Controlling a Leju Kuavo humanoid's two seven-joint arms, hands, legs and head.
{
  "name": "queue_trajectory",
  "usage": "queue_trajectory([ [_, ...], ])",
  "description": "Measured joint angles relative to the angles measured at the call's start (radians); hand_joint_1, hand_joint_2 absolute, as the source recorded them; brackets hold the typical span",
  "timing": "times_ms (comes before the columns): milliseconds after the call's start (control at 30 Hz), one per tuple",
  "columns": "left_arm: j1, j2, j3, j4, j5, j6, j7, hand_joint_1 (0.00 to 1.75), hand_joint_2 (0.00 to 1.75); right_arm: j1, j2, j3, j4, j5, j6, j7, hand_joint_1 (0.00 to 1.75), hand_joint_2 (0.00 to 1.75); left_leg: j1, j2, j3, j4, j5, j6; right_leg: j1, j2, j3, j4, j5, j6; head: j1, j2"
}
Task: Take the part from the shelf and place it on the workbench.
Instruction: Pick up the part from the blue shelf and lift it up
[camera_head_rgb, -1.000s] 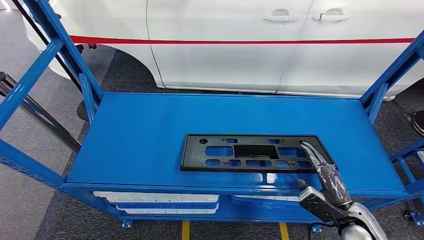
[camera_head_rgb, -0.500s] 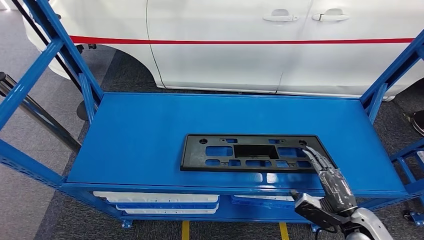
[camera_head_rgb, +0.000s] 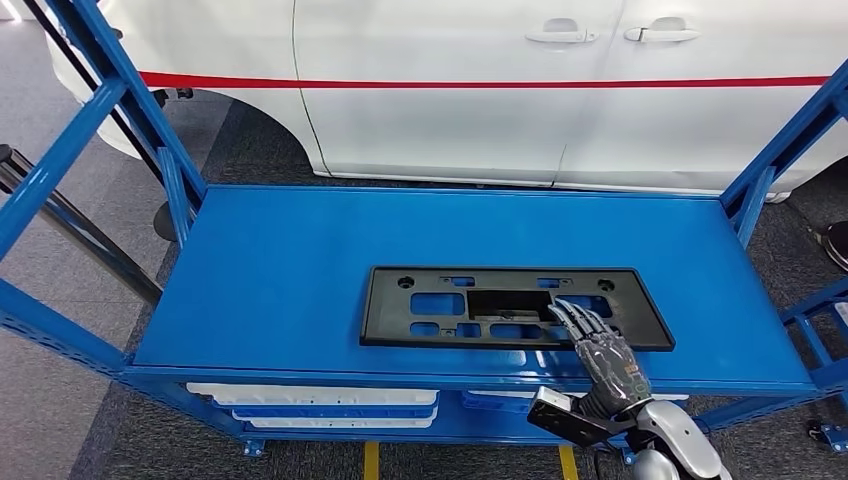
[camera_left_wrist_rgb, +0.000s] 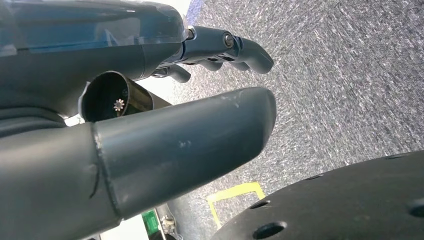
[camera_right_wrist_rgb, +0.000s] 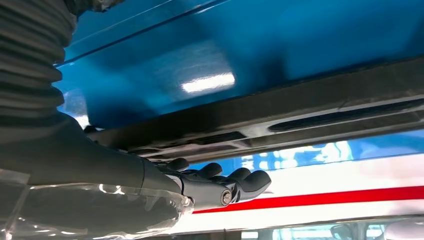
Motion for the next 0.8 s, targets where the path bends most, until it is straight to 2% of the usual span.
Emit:
queue_trajectory([
  [800, -0.009, 0.008, -0.016, 0.027, 0.0, -0.001, -0.004, 0.0, 0.0, -0.088, 0.077, 0.033, 0.12, 0.057, -0.047, 0.026, 0.0, 1.75, 0.003, 0.007, 0.005, -0.002, 0.002, -0.003, 0.004, 0.009, 0.001, 0.0, 0.004, -0.001, 0.0, 0.0],
])
